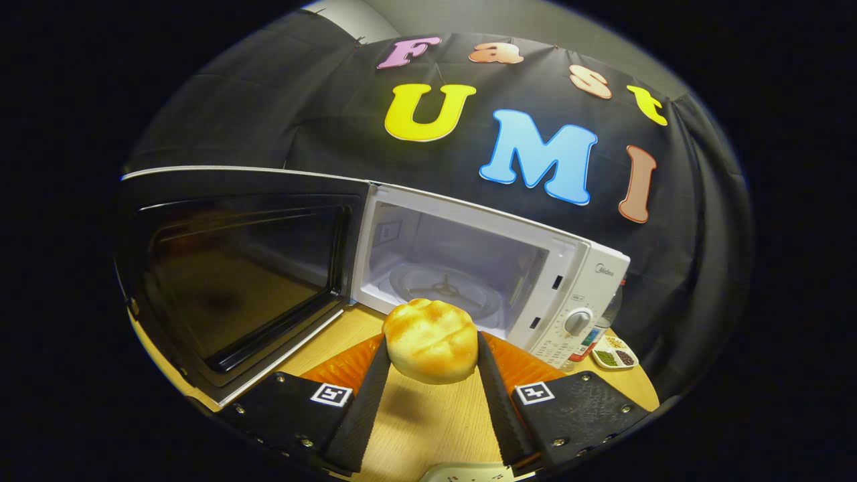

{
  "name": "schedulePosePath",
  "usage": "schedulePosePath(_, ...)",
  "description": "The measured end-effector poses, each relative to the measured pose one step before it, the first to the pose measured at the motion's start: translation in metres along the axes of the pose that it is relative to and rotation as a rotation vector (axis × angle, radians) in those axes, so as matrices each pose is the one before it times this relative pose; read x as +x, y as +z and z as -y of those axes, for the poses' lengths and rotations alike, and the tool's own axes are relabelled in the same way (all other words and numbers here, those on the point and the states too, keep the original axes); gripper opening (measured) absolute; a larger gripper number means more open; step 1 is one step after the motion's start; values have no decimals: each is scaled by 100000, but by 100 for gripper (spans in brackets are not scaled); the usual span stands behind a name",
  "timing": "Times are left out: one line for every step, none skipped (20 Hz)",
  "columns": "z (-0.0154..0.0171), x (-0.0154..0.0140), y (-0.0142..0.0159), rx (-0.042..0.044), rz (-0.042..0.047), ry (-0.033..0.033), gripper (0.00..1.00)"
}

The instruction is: Open the microwave, put the food inside, and close the microwave door.

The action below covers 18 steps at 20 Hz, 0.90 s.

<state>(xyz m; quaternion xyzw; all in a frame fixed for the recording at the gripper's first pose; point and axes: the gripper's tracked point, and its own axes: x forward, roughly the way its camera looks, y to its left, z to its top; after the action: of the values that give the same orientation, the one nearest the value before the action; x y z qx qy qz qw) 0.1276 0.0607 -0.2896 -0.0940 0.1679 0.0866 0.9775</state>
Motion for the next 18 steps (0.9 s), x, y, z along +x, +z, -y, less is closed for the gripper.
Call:
schedulePosePath(81, 1217, 242, 636, -1429, -195, 74)
schedulePosePath(36, 1129, 402, -64, -551, -525, 74)
schedulePosePath(81, 1149, 334, -665, -505, -496, 74)
schedulePosePath(121, 1268, 81, -727, -1130, -683, 74)
schedulePosePath(211, 1113, 33, -619, -1017, -863, 74)
schedulePosePath(129, 1422, 83, -449, -1101, -942, 74)
schedulePosePath(148, 1134, 12, -141, -1057, -891, 74)
schedulePosePath(-14, 1271, -76, -196, -1257, -841, 74)
schedulePosePath(-243, 959, 104, -402, -643, 298, 74)
schedulePosePath(-80, 1177, 436, -1027, 776, -932, 74)
schedulePosePath(127, 887, 341, -1880, 1265, -1270, 74)
schedulePosePath(-8, 1174, 124, -2750, 789, -1641, 74)
schedulePosePath(-54, 878, 96, -1694, 421, -724, 74)
schedulePosePath(2, 910, -24, -416, 186, -990, 74)
schedulePosePath(-61, 757, 102, 171, 321, -701, 74)
schedulePosePath(32, 935, 49, -1084, -310, -1684, 74)
schedulePosePath(224, 663, 37, -2151, -123, -2360, 74)
schedulePosePath(442, 737, 291, -3885, 993, -3438, 74)
